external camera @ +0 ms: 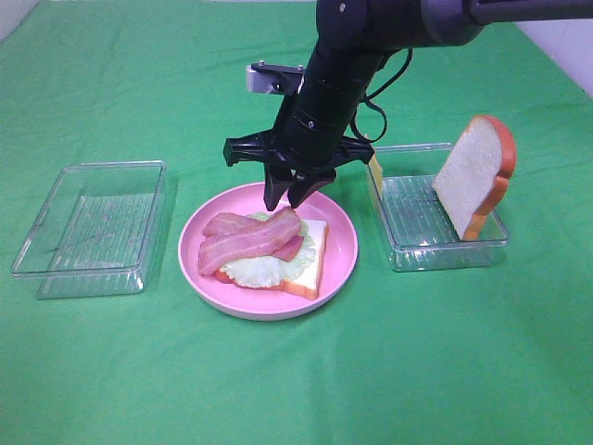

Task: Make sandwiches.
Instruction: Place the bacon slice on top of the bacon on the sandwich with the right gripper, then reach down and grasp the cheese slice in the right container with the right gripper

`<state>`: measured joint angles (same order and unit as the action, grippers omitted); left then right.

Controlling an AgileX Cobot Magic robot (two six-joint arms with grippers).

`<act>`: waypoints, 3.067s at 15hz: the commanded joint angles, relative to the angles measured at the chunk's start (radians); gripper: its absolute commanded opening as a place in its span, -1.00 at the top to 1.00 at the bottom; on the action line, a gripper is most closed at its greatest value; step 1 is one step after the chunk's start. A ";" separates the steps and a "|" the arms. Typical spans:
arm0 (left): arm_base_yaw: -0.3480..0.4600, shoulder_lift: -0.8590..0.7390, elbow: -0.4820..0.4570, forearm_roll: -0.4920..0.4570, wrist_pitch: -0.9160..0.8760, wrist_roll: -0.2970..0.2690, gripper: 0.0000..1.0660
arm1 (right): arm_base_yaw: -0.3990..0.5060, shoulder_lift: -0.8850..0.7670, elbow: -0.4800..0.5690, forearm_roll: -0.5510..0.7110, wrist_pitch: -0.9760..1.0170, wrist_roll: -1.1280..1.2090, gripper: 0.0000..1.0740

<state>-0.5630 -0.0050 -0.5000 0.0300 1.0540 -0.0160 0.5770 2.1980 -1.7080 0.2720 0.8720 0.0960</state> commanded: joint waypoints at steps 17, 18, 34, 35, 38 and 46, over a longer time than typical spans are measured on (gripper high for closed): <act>-0.005 -0.020 0.002 -0.005 -0.011 -0.002 -0.35 | -0.162 -0.002 -0.248 -0.240 0.299 0.108 0.04; -0.005 -0.020 0.002 -0.005 -0.011 -0.002 -0.35 | -0.176 -0.002 -0.248 -0.240 0.287 0.103 0.04; -0.005 -0.020 0.002 -0.005 -0.011 -0.002 -0.35 | -0.186 0.103 -0.251 -0.215 0.202 0.066 0.18; -0.005 -0.020 0.002 -0.005 -0.011 -0.002 -0.35 | -0.186 0.103 -0.251 -0.218 0.202 0.066 0.20; -0.005 -0.020 0.002 -0.005 -0.011 -0.002 -0.35 | -0.186 0.106 -0.251 -0.239 0.204 0.066 0.42; -0.005 -0.020 0.002 -0.005 -0.011 -0.002 -0.35 | -0.186 0.123 -0.252 -0.266 0.234 0.066 1.00</act>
<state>-0.5630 -0.0050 -0.5000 0.0290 1.0540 -0.0160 0.3930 2.3190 -1.9550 0.0150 1.0990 0.1710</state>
